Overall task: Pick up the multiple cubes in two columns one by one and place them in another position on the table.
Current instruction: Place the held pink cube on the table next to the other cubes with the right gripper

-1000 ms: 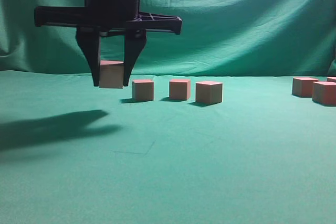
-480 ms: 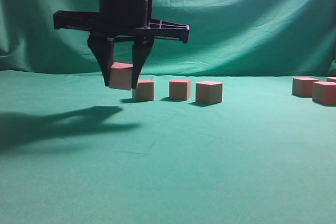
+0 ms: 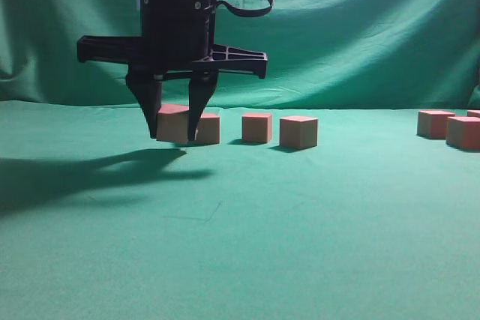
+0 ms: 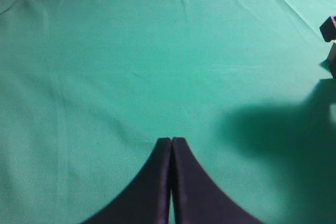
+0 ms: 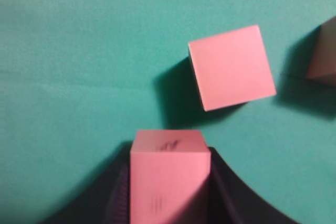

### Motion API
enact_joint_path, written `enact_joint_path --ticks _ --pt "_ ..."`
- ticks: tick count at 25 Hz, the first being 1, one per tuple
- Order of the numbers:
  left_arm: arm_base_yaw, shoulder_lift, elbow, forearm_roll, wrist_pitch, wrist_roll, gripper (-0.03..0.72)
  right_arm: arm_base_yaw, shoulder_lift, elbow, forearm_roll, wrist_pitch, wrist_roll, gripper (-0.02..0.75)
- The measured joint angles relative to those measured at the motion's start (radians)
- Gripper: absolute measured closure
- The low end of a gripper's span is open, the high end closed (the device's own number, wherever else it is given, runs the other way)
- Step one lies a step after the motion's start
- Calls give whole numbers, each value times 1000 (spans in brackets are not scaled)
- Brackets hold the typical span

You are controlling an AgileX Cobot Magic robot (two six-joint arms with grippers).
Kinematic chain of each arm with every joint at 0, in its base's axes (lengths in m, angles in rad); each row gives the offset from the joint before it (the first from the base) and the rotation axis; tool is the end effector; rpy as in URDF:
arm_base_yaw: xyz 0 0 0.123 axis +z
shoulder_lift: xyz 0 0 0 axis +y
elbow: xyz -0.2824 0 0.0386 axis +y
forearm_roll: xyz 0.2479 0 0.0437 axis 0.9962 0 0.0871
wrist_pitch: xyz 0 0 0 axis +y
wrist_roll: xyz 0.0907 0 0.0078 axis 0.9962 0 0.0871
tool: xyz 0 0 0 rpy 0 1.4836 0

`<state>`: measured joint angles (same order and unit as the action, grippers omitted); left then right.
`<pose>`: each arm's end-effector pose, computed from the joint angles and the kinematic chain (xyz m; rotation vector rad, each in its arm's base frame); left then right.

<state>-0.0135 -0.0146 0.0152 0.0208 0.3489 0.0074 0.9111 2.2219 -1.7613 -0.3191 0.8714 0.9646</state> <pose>0.0529 -0.0001 0.1773 0.0321 1.8328 0.0160 0.3076 0.3609 0.1702 -0.1536 2.7212 0.1350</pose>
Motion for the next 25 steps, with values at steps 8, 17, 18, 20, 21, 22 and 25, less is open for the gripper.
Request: enact_joint_path --ticks 8,17,18,20,21,22,25 --pt "0 0 0 0 0 0 688 0 0 0 -14 -2 2 472" --pt "0 0 0 0 0 0 688 0 18 0 -14 3 2 472" --pt "0 0 0 0 0 0 688 2 18 0 -14 3 2 472" --pt "0 0 0 0 0 0 688 4 18 0 -14 -1 2 472" --pt "0 0 0 0 0 0 688 3 18 0 -14 -1 2 472" --pt "0 0 0 0 0 0 688 3 18 0 -14 -3 2 472" --pt "0 0 0 0 0 0 688 3 18 0 -8 -3 2 472"
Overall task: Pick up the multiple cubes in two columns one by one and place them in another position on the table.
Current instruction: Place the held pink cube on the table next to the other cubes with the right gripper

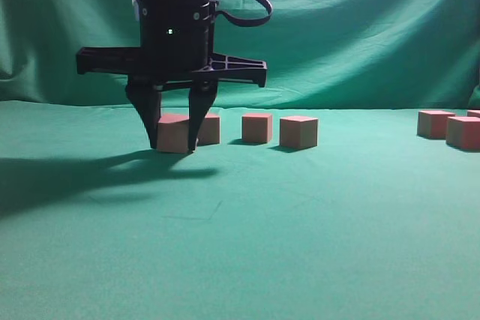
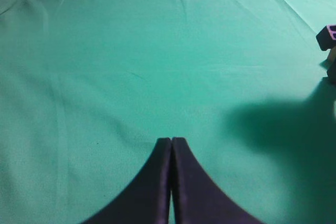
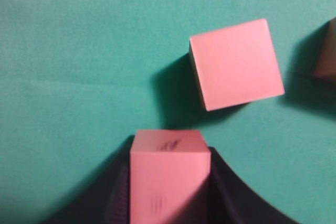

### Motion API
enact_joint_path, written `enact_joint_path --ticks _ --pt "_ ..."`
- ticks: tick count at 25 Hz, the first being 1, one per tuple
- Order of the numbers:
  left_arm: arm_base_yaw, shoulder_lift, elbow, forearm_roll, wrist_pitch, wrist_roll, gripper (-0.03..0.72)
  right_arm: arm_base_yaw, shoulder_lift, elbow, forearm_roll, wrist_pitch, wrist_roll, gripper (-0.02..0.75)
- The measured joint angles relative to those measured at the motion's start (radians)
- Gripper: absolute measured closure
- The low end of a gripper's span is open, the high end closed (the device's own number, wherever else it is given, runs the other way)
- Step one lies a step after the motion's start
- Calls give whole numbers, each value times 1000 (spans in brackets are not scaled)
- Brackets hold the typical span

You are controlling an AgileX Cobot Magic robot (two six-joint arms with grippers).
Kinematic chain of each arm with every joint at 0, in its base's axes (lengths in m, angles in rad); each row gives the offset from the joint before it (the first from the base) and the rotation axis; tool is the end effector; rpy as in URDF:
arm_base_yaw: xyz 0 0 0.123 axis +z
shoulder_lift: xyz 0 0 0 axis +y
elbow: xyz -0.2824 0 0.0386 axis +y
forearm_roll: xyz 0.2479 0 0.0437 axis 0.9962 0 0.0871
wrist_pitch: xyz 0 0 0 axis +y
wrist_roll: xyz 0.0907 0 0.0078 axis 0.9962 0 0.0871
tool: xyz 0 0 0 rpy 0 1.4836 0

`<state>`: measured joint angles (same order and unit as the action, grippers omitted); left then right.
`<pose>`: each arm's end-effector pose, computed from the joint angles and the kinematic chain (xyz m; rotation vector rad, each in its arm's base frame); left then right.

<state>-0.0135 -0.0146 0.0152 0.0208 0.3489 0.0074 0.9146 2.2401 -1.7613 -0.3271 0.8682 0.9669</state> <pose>0.0529 -0.0001 0.1773 0.0321 1.8328 0.0160 0.3074 0.3625 0.1618 -0.1652 2.7265 0.1160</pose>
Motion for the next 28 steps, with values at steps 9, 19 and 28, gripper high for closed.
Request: enact_joint_path --ticks 9,19,28 --pt "0 0 0 0 0 0 688 0 0 0 4 8 -9 472" --pt "0 0 0 0 0 0 688 0 2 0 19 12 -63 242" --pt "0 0 0 0 0 0 688 1 -60 -42 23 87 -166 183"
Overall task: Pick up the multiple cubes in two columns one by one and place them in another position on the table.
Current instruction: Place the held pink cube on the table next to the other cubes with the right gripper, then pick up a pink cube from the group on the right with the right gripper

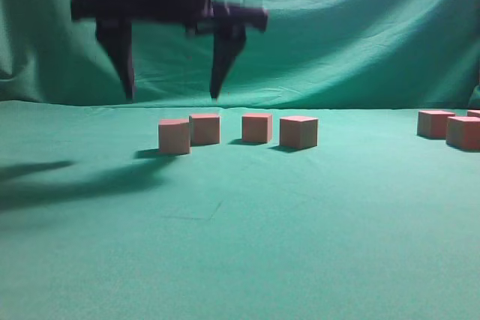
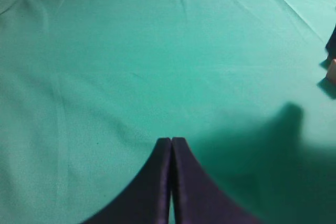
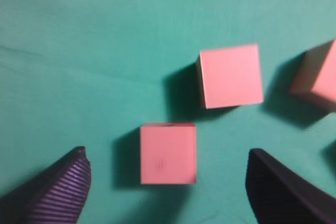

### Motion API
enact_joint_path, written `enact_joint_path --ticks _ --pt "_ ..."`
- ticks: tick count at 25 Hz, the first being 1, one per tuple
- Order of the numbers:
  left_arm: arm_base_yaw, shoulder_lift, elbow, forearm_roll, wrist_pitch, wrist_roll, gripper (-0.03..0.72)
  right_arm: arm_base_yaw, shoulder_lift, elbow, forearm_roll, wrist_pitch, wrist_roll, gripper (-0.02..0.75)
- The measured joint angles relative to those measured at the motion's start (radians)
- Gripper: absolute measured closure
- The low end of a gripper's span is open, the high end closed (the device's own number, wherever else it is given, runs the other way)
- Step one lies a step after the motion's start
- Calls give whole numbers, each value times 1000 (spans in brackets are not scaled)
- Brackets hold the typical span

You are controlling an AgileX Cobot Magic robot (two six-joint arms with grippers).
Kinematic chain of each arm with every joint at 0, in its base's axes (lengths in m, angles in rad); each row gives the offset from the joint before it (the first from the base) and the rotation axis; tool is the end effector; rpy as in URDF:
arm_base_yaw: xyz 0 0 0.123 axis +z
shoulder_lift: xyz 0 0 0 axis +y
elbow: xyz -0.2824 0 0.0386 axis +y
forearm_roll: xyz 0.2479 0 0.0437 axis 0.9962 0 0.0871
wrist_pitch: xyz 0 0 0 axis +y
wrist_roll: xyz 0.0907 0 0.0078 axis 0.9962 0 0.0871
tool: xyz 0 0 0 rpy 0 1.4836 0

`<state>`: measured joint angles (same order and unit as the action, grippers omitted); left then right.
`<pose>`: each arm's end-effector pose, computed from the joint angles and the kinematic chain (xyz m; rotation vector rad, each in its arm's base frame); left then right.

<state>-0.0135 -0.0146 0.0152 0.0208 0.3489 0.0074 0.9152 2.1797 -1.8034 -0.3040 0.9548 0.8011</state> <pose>0.0529 -0.0001 0.1773 0.0321 1.8328 0.0160 0.3041 0.3589 0.1991 -0.3387 2.6994 0.0909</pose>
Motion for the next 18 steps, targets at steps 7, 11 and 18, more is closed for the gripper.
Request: enact_joint_path --ticks 7,11,18 --pt "0 0 0 0 0 0 688 18 -164 -93 0 124 -240 183" --pt "0 0 0 0 0 0 688 21 -266 -112 -2 250 -323 183" --pt "0 0 0 0 0 0 688 21 -409 -65 26 290 -400 183"
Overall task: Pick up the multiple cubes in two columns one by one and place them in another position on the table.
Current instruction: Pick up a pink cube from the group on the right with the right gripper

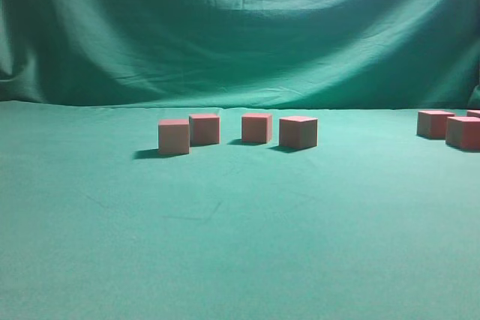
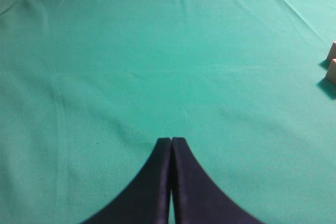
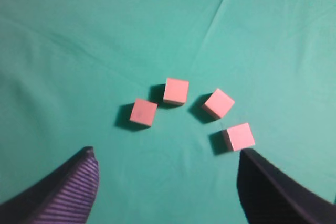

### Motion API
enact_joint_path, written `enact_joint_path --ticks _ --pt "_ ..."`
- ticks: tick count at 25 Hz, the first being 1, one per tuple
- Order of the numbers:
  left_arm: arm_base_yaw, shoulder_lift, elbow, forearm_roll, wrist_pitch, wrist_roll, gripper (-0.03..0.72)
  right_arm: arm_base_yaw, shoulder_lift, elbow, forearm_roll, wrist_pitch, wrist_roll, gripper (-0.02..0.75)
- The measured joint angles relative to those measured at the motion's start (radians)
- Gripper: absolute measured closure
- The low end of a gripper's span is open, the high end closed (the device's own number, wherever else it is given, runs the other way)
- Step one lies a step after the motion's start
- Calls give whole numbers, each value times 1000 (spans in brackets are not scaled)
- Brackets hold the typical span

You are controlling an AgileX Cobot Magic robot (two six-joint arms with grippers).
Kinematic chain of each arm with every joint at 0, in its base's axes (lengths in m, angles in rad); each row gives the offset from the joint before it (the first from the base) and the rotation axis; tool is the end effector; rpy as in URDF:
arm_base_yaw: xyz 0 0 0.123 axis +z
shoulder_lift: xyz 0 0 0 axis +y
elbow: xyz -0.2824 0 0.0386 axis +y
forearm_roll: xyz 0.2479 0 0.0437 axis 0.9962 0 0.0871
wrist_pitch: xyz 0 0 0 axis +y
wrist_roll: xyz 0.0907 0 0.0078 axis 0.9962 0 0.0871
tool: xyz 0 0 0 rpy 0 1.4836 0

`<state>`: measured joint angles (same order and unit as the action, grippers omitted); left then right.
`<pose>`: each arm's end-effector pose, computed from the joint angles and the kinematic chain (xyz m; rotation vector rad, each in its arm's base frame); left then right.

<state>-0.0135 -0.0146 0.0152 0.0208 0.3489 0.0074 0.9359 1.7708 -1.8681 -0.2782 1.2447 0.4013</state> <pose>0.0529 -0.0001 0.1773 0.0321 1.8328 0.0160 0.2446 0.2920 0.3835 -0.7033 2.4686 0.1246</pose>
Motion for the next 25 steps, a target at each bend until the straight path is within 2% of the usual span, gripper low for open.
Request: enact_joint_path --ticks 6,14,20,25 --pt "0 0 0 0 0 0 688 -2 -154 199 23 5 -20 183" --pt "0 0 0 0 0 0 688 -70 -388 518 27 3 0 183" --pt "0 0 0 0 0 0 688 -200 -582 827 23 -120 72 183" --pt "0 0 0 0 0 0 688 -394 -612 1000 27 -249 80 183"
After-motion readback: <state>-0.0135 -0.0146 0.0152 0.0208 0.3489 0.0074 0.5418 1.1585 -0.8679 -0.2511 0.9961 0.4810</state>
